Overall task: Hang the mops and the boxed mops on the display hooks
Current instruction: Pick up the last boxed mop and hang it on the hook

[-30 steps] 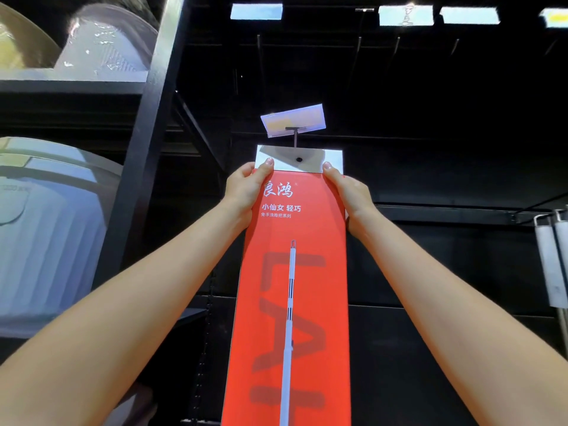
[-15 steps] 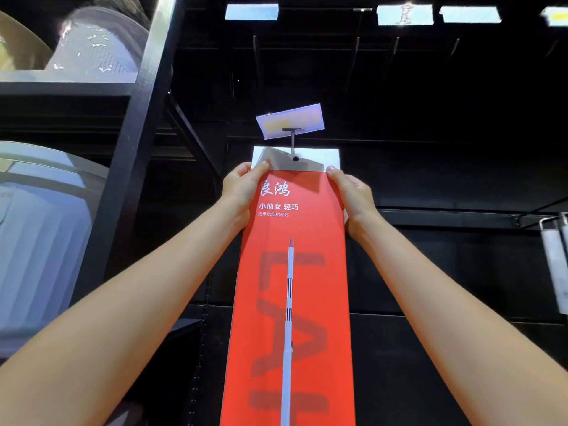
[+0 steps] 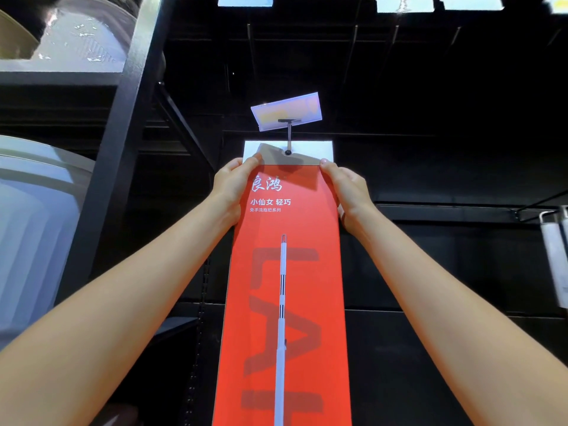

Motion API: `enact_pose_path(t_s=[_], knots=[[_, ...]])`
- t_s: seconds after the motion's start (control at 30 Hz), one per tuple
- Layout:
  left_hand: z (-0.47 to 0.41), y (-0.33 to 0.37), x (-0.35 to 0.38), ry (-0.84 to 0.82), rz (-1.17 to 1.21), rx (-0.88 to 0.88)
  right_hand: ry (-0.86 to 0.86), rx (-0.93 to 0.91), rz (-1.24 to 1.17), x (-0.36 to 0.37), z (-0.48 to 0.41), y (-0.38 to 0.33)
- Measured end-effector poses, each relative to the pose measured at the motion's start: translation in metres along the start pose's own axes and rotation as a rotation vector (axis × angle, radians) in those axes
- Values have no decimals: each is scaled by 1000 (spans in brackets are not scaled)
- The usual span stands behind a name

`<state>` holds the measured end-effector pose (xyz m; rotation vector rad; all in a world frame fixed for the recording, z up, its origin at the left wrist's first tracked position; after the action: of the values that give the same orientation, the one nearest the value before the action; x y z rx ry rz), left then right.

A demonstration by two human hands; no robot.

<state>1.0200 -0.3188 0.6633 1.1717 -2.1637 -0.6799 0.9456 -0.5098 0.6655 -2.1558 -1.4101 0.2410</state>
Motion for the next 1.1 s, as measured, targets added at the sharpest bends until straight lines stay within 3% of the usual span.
enact_pose_path(t_s=[0.47, 1.1], knots=[[-7, -3, 0, -2, 8, -26, 28, 15, 22, 0, -2, 0], [0, -16, -3, -21, -175, -111, 23, 36, 69, 1, 16, 6]])
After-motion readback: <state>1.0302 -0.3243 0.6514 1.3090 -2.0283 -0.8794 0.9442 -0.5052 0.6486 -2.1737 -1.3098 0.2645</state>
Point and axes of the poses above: each hand's wrist, its own z-axis away from the middle knuckle, its own x-axis out of the palm, y = z × x, the point moved 8 cm from there along -z, towards the middle knuckle, and after that the axes turned 4 degrees about -x, right-handed, at the moved point
